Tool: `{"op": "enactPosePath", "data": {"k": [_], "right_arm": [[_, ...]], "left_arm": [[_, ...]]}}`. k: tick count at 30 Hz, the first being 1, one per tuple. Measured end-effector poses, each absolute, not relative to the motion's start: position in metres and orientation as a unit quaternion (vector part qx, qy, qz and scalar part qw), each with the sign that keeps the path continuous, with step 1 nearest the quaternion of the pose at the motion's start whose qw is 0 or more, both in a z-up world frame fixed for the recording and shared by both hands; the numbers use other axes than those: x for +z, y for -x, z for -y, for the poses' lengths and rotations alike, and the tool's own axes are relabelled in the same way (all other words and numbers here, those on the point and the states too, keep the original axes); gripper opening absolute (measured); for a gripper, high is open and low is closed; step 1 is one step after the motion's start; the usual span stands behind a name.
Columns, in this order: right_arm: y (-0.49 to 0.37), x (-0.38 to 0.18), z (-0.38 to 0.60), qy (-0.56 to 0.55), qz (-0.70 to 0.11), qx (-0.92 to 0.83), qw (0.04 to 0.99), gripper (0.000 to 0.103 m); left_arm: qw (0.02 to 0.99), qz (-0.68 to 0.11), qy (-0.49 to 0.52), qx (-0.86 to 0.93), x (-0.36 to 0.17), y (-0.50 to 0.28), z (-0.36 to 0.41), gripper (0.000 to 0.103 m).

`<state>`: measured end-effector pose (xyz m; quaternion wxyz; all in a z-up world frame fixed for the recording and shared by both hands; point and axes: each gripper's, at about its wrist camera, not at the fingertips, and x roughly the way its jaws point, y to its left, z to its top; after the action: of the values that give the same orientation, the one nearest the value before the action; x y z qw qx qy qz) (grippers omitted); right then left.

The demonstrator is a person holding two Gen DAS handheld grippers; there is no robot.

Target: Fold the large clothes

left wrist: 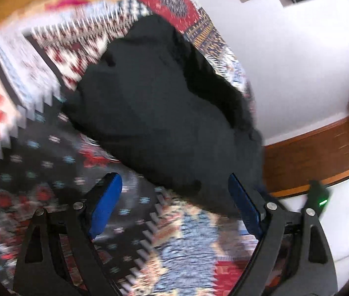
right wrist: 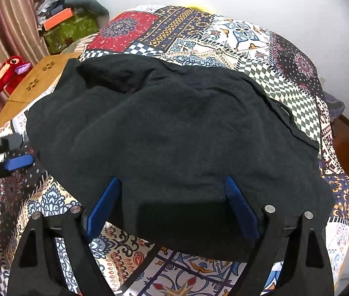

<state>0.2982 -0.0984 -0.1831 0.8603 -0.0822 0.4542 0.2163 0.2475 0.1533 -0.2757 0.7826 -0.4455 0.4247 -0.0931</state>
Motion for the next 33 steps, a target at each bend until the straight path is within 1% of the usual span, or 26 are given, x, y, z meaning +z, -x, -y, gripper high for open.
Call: {"op": "enactPosePath", "data": {"k": [2,6,13,16,20,24,25,26,27,28,29,30,31,33], "right_arm": [[-0.297,-0.184,0.098,0.081,-0.452,0.217,0.862,0.088],[-0.295,-0.185,0.098,0.067,-0.45,0.227,0.861,0.092],[-0.296,-0.186,0.1,0.056,-0.449,0.232,0.861,0.093],[-0.298,-0.185,0.104,0.038,-0.452,0.24,0.858,0.093],[-0.302,-0.184,0.111,0.006,-0.461,0.254,0.85,0.093],[-0.305,-0.183,0.114,-0.014,-0.472,0.256,0.843,0.093],[-0.305,-0.182,0.114,-0.016,-0.476,0.254,0.842,0.093],[-0.306,-0.18,0.113,-0.017,-0.486,0.25,0.838,0.093],[-0.306,-0.178,0.113,-0.018,-0.494,0.247,0.833,0.092],[-0.307,-0.176,0.115,-0.022,-0.501,0.245,0.83,0.091],[-0.309,-0.173,0.117,-0.03,-0.509,0.24,0.826,0.09],[-0.309,-0.169,0.119,-0.038,-0.514,0.237,0.823,0.09],[-0.309,-0.164,0.121,-0.049,-0.517,0.235,0.822,0.09],[-0.308,-0.153,0.125,-0.063,-0.511,0.227,0.827,0.09]], "left_arm": [[0.764,-0.412,0.483,-0.114,-0.282,-0.254,-0.158,0.088],[0.756,-0.412,0.499,-0.102,-0.296,-0.271,-0.159,0.088],[0.783,-0.408,0.468,-0.035,-0.29,-0.297,-0.14,0.089],[0.783,-0.405,0.471,-0.003,-0.29,-0.308,-0.136,0.093],[0.796,-0.401,0.452,0.028,-0.294,-0.326,-0.132,0.093],[0.788,-0.386,0.477,0.046,-0.298,-0.333,-0.143,0.093],[0.78,-0.383,0.492,0.048,-0.298,-0.333,-0.147,0.088],[0.774,-0.376,0.508,0.052,-0.298,-0.33,-0.151,0.071],[0.763,-0.361,0.534,0.049,-0.3,-0.323,-0.158,0.065],[0.75,-0.346,0.562,0.039,-0.303,-0.316,-0.165,0.049],[0.738,-0.338,0.584,0.025,-0.308,-0.313,-0.17,0.042],[0.73,-0.337,0.595,0.016,-0.311,-0.31,-0.173,0.04],[0.726,-0.34,0.597,0.012,-0.312,-0.307,-0.174,0.036],[0.735,-0.348,0.582,0.014,-0.304,-0.303,-0.174,0.034]]}}
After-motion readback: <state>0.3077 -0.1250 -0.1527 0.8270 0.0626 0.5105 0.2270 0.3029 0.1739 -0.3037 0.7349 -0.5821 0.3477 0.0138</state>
